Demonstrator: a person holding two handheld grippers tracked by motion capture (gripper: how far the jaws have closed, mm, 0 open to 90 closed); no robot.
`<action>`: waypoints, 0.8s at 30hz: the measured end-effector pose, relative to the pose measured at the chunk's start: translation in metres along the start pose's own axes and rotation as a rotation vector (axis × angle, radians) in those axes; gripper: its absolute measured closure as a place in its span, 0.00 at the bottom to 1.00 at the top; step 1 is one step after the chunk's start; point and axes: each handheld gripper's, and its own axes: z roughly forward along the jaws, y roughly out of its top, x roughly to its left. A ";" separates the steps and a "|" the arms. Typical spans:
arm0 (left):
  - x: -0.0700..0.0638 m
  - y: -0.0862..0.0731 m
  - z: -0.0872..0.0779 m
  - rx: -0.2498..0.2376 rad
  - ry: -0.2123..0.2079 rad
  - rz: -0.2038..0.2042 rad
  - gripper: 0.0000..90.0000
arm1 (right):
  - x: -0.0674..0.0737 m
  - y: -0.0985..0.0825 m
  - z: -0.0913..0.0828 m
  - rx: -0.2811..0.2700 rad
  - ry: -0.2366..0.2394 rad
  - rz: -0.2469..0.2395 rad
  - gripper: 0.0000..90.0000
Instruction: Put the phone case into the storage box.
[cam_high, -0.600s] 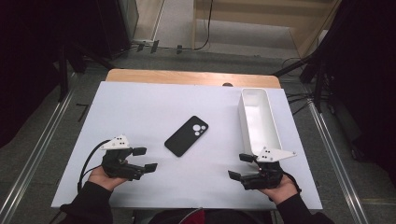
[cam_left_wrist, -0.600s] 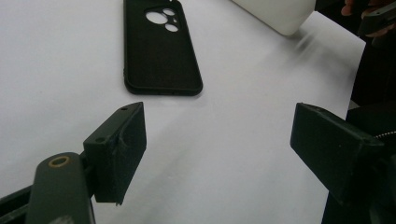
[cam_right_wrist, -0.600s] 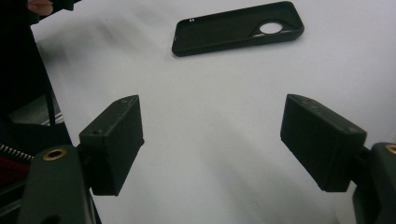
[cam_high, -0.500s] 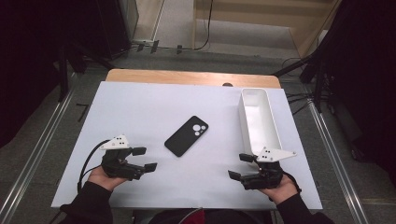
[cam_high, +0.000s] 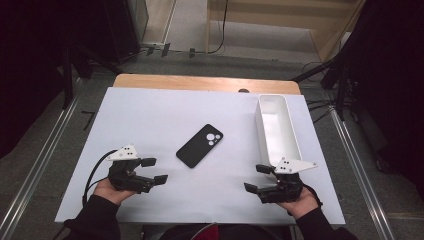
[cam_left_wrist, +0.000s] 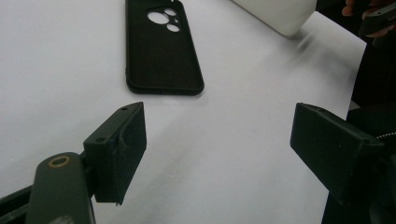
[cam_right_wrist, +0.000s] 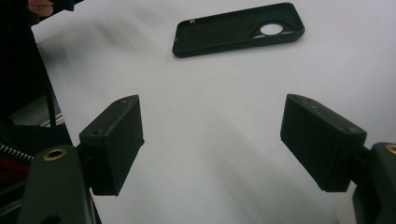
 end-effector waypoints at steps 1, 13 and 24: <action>0.000 0.000 0.000 0.001 0.001 0.001 0.21 | 0.000 0.000 0.000 0.001 0.000 -0.001 0.22; 0.000 0.000 0.000 0.002 0.002 -0.004 0.21 | -0.001 0.000 0.000 0.003 -0.005 -0.001 0.22; 0.001 0.001 0.001 0.004 -0.004 -0.019 0.21 | -0.001 -0.001 -0.001 0.006 -0.007 0.000 0.22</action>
